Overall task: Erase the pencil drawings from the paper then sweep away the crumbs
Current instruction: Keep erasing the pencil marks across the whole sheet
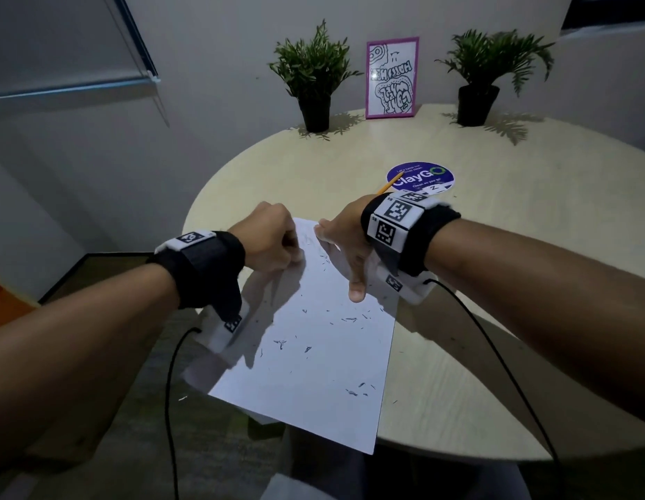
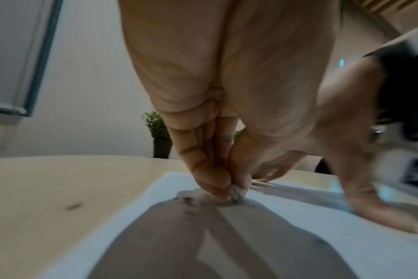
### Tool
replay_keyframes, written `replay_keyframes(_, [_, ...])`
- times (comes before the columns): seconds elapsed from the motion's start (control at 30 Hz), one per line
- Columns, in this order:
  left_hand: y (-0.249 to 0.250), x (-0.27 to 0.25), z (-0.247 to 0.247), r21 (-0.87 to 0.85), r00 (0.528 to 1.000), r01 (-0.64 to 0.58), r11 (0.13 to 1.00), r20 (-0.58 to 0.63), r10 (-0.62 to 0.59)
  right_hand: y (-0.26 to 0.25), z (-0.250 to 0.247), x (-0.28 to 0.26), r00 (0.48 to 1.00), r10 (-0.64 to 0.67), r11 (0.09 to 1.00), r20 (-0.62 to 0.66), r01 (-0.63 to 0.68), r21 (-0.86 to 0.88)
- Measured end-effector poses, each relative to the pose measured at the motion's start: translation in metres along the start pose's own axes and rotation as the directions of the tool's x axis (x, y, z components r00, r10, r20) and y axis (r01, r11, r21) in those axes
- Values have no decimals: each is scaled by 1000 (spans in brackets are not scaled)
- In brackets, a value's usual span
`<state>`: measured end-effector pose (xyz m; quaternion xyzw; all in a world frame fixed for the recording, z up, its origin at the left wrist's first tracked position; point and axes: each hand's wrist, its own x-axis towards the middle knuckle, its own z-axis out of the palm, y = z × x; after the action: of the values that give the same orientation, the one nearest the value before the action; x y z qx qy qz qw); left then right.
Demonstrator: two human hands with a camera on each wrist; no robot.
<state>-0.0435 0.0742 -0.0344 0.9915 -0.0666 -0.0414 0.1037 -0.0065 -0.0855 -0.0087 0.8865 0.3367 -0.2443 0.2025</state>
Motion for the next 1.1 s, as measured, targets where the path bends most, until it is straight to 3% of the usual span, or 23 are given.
replay_keyframes(0.13, [30,-17,12,-26,984,-165,986,60,166,1,2,3,1000,-1,999,-29,2,32])
replay_keyframes(0.37, [2,13,1,48,998,69,996,-16,-68,-4,-1,-1,1000,4,1000,-12,-4,7])
replay_keyframes(0.5, [7,11,-9,52,999,-9,999,44,7,-2,-1,-3,1000,6,1000,-15,-5,17])
replay_keyframes(0.7, [25,-20,2,-52,964,-242,969,102,247,2,2,0,1000,8,999,-23,-7,43])
replay_keyframes(0.8, [20,-24,5,-52,966,-247,968,61,250,-1,-1,2,1000,11,1000,-8,-11,16])
replay_keyframes(0.97, [20,-21,3,-103,966,-232,967,93,242,0,0,2,1000,3,1000,-4,-3,22])
replay_keyframes(1.1, [9,-1,-3,-46,986,-162,986,37,164,0,1,-1,1000,8,1000,-1,-8,23])
